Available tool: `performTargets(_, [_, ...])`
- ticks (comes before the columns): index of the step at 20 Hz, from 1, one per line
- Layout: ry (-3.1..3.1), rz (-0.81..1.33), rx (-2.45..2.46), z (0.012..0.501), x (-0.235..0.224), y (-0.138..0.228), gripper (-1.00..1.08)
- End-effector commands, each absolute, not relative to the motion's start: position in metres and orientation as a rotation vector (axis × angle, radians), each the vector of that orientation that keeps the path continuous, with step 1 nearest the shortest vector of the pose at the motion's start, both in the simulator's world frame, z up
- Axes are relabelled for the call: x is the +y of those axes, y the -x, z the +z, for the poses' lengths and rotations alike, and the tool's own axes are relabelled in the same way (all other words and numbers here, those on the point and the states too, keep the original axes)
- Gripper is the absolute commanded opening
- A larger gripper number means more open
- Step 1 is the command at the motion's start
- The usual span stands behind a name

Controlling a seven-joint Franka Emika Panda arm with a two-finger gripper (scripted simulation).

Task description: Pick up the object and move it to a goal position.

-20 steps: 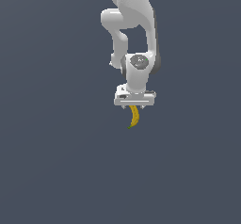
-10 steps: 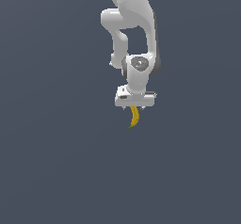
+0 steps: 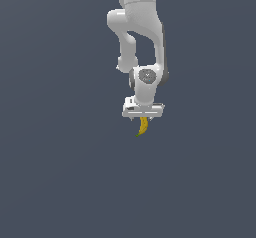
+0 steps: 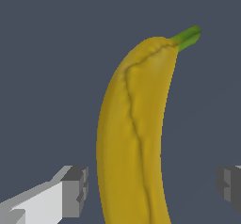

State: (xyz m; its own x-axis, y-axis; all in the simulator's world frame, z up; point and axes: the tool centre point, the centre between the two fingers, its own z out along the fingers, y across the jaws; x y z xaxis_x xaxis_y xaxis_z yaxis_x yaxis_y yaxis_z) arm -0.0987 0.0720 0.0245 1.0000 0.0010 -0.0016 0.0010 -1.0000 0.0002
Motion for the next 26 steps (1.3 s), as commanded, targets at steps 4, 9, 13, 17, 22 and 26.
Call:
performTargets(4, [-3.142, -0.001, 0.002, 0.019, 0.072, 0.098, -1.0])
performTargets(9, [-3.142, -0.001, 0.002, 0.019, 0.072, 0.098, -1.0])
performTargets(13, [-3.142, -0.001, 0.002, 0.019, 0.072, 0.098, -1.0])
performTargets(17, [-3.142, 0.002, 0.005, 0.021, 0.071, 0.097, -1.0])
performTargets(22, [-3.142, 0.002, 0.005, 0.03, 0.052, 0.094, -1.0])
performTargets(26, [-3.142, 0.001, 0.004, 0.042, 0.025, 0.089, -1.0])
